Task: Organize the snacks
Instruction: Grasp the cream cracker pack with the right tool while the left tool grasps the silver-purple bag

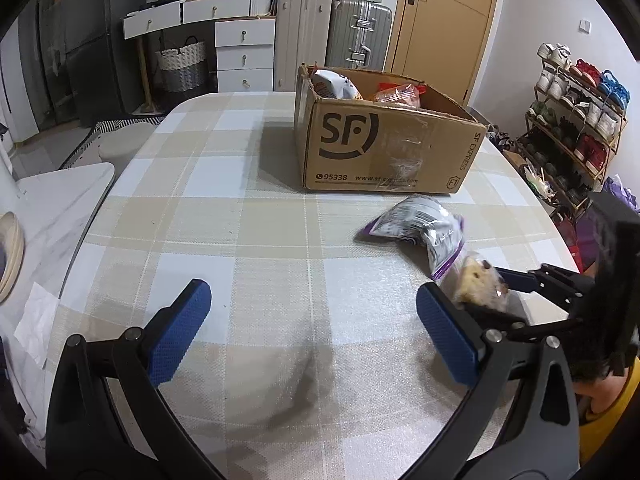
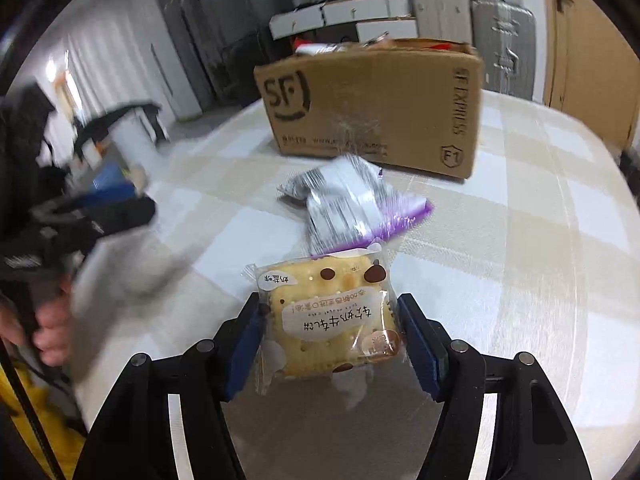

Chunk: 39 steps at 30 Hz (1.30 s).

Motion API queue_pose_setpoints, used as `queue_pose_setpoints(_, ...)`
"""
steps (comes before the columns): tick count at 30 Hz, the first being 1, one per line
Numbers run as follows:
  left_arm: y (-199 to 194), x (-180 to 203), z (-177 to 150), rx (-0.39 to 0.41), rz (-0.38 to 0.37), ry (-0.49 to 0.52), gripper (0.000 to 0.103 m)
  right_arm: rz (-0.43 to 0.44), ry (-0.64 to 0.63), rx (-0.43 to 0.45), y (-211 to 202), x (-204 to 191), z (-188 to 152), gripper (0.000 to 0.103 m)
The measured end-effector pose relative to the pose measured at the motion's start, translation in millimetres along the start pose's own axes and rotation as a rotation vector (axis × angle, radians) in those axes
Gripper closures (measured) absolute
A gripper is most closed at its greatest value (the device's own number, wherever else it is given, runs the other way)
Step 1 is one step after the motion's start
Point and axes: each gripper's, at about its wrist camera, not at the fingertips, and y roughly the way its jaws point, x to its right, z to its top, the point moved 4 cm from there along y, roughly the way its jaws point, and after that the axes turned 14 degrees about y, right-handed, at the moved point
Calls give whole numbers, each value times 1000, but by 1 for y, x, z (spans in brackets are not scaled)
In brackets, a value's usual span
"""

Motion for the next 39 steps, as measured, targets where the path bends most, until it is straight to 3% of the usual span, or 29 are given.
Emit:
queue_pose_setpoints(6, 9, 10, 7, -25, -27, 11, 0, 133, 136, 74, -36, 23, -4, 36)
queue_pose_setpoints(13, 43, 46, 41, -63, -104, 50, 0, 175, 278, 219, -68, 54, 3, 36)
queue_pose_setpoints(17, 75, 67, 56, -130, -176, 10, 0, 225, 349, 243, -74, 72, -2, 36)
queue_pose_setpoints(25, 119, 86, 79, -198, -65, -31, 1, 280, 384, 247, -75, 78, 0, 36)
queue_pose_setpoints(32, 133, 81, 80, -193, -120, -80, 8, 298, 397, 245, -75, 80, -1, 35)
queue_pose_setpoints(37, 121, 72, 81, -170, -165, -97, 24, 296, 395, 244, -74, 79, 0, 35)
queue_pose_setpoints(38, 119, 70, 79, -167, -166, -96, 40, 294, 395, 245, -74, 79, -1, 35)
queue_pose_setpoints(39, 116, 68, 79, -159, -187, -95, 47, 292, 395, 245, -74, 79, -1, 35)
